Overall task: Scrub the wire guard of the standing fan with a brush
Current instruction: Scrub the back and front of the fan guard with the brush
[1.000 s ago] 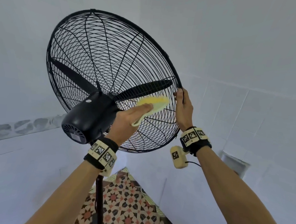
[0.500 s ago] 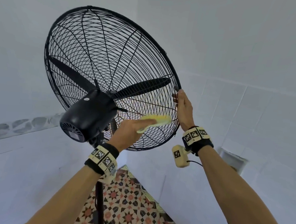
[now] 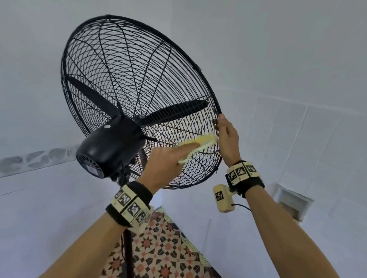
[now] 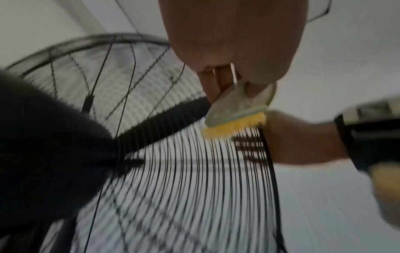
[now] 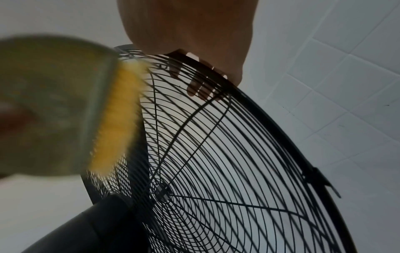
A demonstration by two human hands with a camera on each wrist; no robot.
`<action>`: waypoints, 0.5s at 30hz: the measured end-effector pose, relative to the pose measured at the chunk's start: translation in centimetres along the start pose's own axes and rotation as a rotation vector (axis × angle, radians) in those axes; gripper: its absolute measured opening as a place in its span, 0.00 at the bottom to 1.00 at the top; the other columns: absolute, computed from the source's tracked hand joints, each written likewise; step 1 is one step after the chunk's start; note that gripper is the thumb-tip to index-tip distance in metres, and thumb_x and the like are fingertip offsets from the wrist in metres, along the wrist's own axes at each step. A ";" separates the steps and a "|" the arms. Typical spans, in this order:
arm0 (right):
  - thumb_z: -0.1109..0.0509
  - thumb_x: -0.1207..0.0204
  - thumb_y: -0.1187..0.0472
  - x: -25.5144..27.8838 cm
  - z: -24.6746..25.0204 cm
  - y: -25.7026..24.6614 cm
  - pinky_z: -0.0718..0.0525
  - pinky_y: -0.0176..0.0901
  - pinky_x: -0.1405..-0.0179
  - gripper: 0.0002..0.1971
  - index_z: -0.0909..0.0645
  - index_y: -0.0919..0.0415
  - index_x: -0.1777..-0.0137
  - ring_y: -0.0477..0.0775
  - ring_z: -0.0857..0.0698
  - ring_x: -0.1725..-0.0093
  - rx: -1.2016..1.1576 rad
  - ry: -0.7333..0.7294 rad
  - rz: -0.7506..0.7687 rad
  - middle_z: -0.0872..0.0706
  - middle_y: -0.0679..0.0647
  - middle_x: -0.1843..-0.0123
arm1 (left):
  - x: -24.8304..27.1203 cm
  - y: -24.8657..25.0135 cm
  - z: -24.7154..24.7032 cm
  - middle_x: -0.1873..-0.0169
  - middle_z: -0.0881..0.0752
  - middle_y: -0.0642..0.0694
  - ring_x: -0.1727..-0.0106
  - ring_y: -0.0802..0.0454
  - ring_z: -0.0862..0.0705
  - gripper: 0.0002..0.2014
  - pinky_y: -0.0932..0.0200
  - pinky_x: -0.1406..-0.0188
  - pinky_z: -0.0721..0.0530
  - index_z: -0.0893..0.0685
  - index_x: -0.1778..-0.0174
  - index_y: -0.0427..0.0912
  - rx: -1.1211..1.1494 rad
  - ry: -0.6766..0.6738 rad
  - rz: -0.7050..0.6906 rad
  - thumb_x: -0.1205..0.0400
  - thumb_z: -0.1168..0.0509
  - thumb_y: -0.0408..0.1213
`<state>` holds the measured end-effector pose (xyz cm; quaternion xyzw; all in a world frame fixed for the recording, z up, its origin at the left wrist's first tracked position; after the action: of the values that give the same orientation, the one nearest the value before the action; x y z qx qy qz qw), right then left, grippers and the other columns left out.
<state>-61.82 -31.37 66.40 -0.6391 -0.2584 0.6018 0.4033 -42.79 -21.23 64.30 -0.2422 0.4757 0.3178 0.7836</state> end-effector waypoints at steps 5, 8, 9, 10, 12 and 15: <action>0.45 0.11 0.36 0.0 0.2 0.5 0.25 0.44 0.27 0.23 0.18 0.48 0.30 0.49 0.19 0.30 -0.042 -0.043 -0.019 0.16 0.46 0.36 | -5.4 -0.4 5.4 0.47 0.05 0.44 0.68 0.47 0.09 0.27 0.50 0.64 0.08 0.17 0.26 0.53 -0.117 0.249 0.056 0.20 0.26 0.29; 0.52 0.06 0.47 0.0 0.7 0.3 0.30 0.32 0.34 0.22 0.23 0.45 0.21 0.47 0.22 0.33 0.039 -0.139 0.034 0.19 0.49 0.37 | -4.2 0.7 4.0 0.47 0.05 0.47 0.64 0.45 0.07 0.34 0.49 0.70 0.11 0.21 0.25 0.57 -0.195 0.141 0.074 0.24 0.25 0.26; 0.53 0.06 0.49 -0.1 1.0 0.2 0.31 0.25 0.38 0.22 0.25 0.46 0.19 0.47 0.22 0.34 0.067 -0.164 0.060 0.19 0.51 0.38 | -3.5 1.4 3.5 0.46 0.05 0.49 0.64 0.46 0.07 0.35 0.51 0.72 0.11 0.20 0.26 0.56 -0.187 0.129 0.056 0.26 0.24 0.23; 0.53 0.05 0.51 0.0 1.2 0.1 0.32 0.19 0.41 0.22 0.26 0.46 0.18 0.47 0.21 0.34 0.068 -0.193 0.072 0.19 0.51 0.38 | -2.9 2.2 2.8 0.46 0.05 0.50 0.64 0.49 0.07 0.36 0.54 0.72 0.11 0.17 0.28 0.54 -0.176 0.107 0.024 0.29 0.22 0.21; 0.51 0.06 0.52 0.1 1.6 -0.1 0.34 0.12 0.42 0.21 0.27 0.45 0.18 0.44 0.22 0.32 0.069 -0.258 0.106 0.19 0.50 0.33 | -1.9 4.2 1.2 0.49 0.05 0.52 0.70 0.56 0.10 0.36 0.69 0.69 0.20 0.09 0.35 0.51 -0.205 0.012 -0.032 0.36 0.19 0.17; 0.50 0.06 0.51 0.1 1.9 -1.0 0.35 0.15 0.36 0.21 0.26 0.45 0.17 0.39 0.25 0.29 0.048 -0.319 0.133 0.20 0.47 0.28 | -1.7 5.9 0.5 0.52 0.05 0.51 0.75 0.56 0.14 0.35 0.72 0.71 0.27 0.07 0.38 0.48 -0.261 -0.051 -0.021 0.40 0.17 0.17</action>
<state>-63.53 -30.39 67.27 -0.5411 -0.2618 0.7271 0.3316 -47.35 -17.29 65.58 -0.3391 0.4077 0.3747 0.7605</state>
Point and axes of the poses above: each hand's wrist, its own x-axis away from the middle knuckle, its own z-axis out of the back of the hand, y = z × x, the point moved 5 cm from there along -x, towards the middle knuckle
